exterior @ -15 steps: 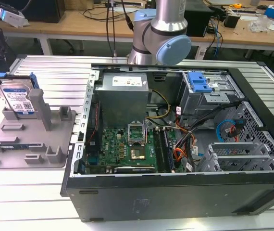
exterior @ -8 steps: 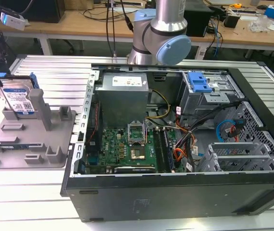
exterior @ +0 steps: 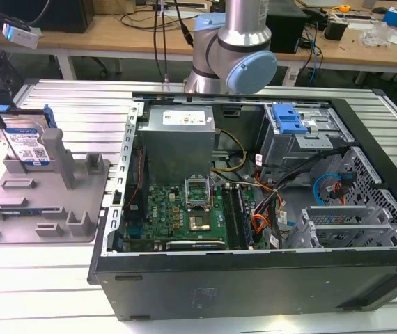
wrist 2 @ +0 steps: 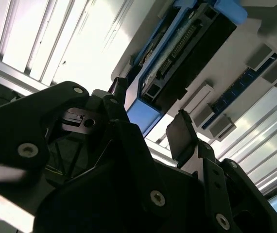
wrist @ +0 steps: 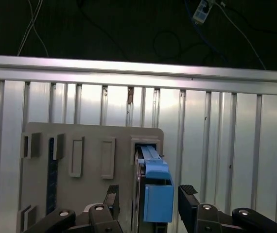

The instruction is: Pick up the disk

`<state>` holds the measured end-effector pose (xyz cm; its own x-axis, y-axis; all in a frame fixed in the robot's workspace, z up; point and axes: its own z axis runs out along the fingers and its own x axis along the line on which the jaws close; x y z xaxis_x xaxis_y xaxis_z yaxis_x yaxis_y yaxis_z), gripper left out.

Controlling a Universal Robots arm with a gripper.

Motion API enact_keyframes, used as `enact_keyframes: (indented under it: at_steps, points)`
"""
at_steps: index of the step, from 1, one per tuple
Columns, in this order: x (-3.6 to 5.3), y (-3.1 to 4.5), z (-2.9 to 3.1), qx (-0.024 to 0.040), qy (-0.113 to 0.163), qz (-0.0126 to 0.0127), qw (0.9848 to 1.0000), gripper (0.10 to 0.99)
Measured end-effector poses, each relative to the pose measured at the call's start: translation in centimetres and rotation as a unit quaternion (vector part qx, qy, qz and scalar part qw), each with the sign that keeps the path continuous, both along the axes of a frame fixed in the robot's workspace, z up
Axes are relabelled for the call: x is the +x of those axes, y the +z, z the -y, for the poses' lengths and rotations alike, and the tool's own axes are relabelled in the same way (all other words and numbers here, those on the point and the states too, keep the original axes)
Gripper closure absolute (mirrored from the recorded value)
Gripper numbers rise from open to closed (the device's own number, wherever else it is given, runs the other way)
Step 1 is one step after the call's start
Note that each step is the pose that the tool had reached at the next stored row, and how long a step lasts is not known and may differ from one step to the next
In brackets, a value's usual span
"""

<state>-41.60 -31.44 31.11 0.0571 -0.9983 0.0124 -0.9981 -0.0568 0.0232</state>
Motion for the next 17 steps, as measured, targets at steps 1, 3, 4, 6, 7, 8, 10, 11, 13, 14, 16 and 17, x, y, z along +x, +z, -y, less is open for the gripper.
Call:
enact_keyframes:
  at_steps: [1, 3, 4, 6, 7, 8, 10, 11, 13, 14, 16, 17]
  points:
    - [0.0, -0.08, 0.0, 0.0, 0.0, 0.0, 1.0, 0.486]
    - [0.0, -0.19, 0.0, 0.0, 0.0, 0.0, 1.0, 0.486]
    - [0.0, -0.2, 0.0, 0.0, 0.0, -0.0001, 1.0, 0.486]
    - [0.0, -0.2, 0.0, 0.0, 0.0, -0.0001, 1.0, 0.486]
    - [0.0, -0.21, 0.0, 0.0, 0.0, 0.0, 1.0, 0.486]
    - [0.01, -0.23, -0.01, 0.0, 0.0, 0.0001, 1.0, 0.486]
    - [0.01, -0.27, -0.07, 0.0, -0.002, 0.0002, 1.0, 0.486]
    - [0.01, -0.3, -0.07, 0.0, -0.004, 0.0001, 1.0, 0.486]
    - [-0.06, -0.42, -0.08, 0.0001, -0.006, 0.001, 1.0, 0.486]
    - [-0.09, -0.48, -0.08, 0.0, -0.007, 0.0011, 1.0, 0.486]
    - [-0.09, -0.57, -0.08, 0.0, -0.007, 0.0011, 1.0, 0.486]
    - [-0.1, -0.67, -0.08, 0.0, -0.008, 0.0012, 1.0, 0.486]
